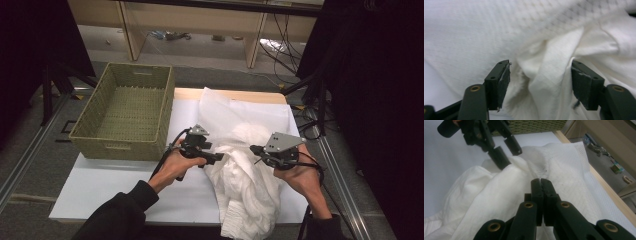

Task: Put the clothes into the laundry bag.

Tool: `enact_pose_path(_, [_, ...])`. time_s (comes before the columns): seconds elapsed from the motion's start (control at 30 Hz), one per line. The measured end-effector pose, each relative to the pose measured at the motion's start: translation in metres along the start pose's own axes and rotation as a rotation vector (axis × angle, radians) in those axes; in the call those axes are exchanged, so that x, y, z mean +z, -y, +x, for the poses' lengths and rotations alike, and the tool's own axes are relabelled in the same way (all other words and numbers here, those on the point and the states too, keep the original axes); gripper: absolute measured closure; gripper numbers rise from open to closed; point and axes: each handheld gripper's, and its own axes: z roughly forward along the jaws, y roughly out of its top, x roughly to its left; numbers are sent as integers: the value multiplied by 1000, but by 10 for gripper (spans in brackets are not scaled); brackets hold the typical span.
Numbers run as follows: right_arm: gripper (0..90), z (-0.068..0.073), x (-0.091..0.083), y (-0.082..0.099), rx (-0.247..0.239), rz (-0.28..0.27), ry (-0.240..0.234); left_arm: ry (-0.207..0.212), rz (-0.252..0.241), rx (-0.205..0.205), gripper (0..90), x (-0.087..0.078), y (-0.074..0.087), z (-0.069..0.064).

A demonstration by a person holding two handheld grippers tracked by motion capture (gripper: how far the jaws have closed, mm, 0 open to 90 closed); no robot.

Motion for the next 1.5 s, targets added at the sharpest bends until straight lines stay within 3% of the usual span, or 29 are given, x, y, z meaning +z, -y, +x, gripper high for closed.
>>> enact_pose_path(0.03, [900,1,2,-1,-3,0,0,13,45,-14,435,9,3,6])
enact_pose_path(0.07, [900,1,2,-1,-3,0,0,13,45,-14,439,9,3,6])
enact_pose_path(0.1, [900,1,2,-1,-4,3,-3,17,80,-19,439,17,6,8])
enact_pose_path(0.17, [900,1,3,-1,0,8,3,57,118,-16,559,37,12,8])
enact_pose_path(0.2, [900,1,3,-1,-3,6,4,67,112,18,646,43,14,5])
enact_pose_path(0.23, [900,1,3,-1,-2,6,5,58,114,83,738,47,14,2])
enact_pose_path(0.27, [900,1,3,-1,-2,6,5,58,114,83,768,47,14,2])
enact_pose_path(0.37, [900,0,5,0,6,3,5,93,51,195,795,49,6,-20])
enact_pose_path(0.47, [900,-1,6,2,8,6,8,102,29,227,796,49,-5,-31])
enact_pose_path(0.5, [900,-3,6,3,1,-2,8,74,40,225,796,52,-10,-32])
enact_pose_path(0.57, [900,-3,4,4,-2,-2,3,49,77,159,795,62,-16,-22])
enact_pose_path(0.6, [900,-2,3,4,-2,-2,0,19,70,99,791,69,-16,-16])
enact_pose_path(0.63, [900,-1,2,3,-2,-1,-9,-3,83,68,786,74,-17,-7])
enact_pose_path(0.67, [900,-1,3,3,-17,-2,-17,-6,64,-27,778,78,-15,-4])
enact_pose_path(0.7, [900,0,4,3,-18,6,-13,-5,72,-64,762,79,-14,-1])
enact_pose_path(0.77, [900,1,4,4,-17,11,-17,-19,78,-60,734,76,-15,-2])
enact_pose_path(0.8, [900,1,5,5,-11,10,-19,-32,91,-16,680,72,-16,-2])
enact_pose_path(0.83, [900,-1,5,7,-7,9,-18,-43,107,19,563,65,-16,-3])
enact_pose_path(0.93, [900,-3,4,7,1,6,-12,-24,115,12,416,51,-14,-2])
enact_pose_path(0.97, [900,-3,4,7,1,6,-12,-23,100,-7,416,42,-11,-1])
enact_pose_path(1.0, [900,-3,3,6,7,5,-10,-23,94,1,355,27,-6,3])
enact_pose_path(1.07, [900,-3,3,6,7,6,-11,-37,100,16,352,18,-2,7])
enact_pose_path(1.1, [900,-3,3,6,3,4,-11,-68,106,46,352,10,5,11])
enact_pose_path(1.17, [900,-3,4,6,2,5,-8,-55,143,41,334,8,13,15])
enact_pose_path(1.2, [900,-3,5,5,5,5,-14,-47,162,73,328,10,20,17])
enact_pose_path(1.3, [900,-2,6,5,5,9,-9,-37,169,81,333,20,23,16])
enact_pose_path(1.4, [900,-2,6,5,0,7,-12,30,139,94,471,43,23,11])
enact_pose_path(1.47, [900,-2,6,5,-1,5,-11,-10,120,140,627,51,21,6])
enact_pose_path(1.5, [900,-2,6,6,2,6,-10,1,118,171,783,52,18,4])
